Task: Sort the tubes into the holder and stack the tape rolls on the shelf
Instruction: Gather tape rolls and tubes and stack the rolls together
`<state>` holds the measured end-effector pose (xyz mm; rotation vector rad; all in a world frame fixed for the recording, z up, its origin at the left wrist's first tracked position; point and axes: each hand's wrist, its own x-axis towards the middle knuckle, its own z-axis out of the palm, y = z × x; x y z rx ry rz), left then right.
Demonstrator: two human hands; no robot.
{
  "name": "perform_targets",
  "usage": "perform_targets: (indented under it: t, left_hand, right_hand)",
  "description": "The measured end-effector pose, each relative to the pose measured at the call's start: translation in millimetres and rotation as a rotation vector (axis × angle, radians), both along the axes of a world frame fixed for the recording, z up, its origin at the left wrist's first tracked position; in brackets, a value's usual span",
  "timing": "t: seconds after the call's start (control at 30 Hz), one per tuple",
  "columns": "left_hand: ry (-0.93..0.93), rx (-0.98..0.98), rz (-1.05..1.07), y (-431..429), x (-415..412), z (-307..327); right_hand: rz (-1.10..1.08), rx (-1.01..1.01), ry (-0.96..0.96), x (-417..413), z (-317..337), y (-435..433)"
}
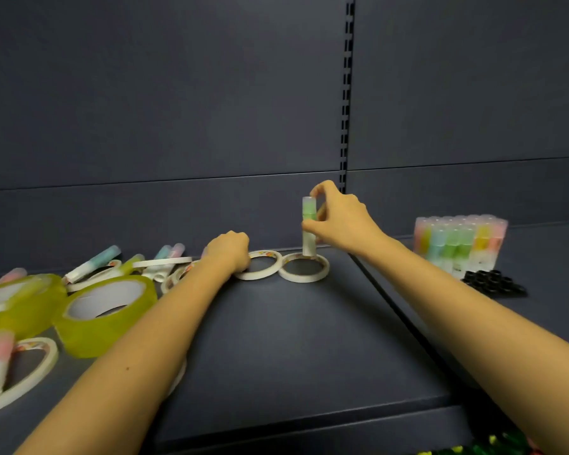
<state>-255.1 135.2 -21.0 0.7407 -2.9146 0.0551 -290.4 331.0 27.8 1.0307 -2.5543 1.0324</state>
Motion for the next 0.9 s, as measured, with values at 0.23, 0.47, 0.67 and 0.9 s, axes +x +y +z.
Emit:
perform_targets:
  t: [0.23,0.47,0.67,0.9]
  left_hand:
    - [0.031,0.054,0.007,2.6,-8.4,10.6]
    - [0.198,0.142,-0.071,38.1,-7.7,53.8]
    - [0.272,0.276,-0.161,101.2,-5.5,68.1]
    - [0.291,0.375,-0.178,171.3,4.8,57.4]
  right_hand:
    - [-0.071,-0.053,0.134,-8.4,-1.4,63.1]
    - [-0.116,-0.15,0.199,-23.6,1.8,130.6]
    - [-0.133,-0.134,0.222,-42.8,0.2,190.2]
    - [-0.093,-0.055,0.237,-70.4,-18.1,235.6]
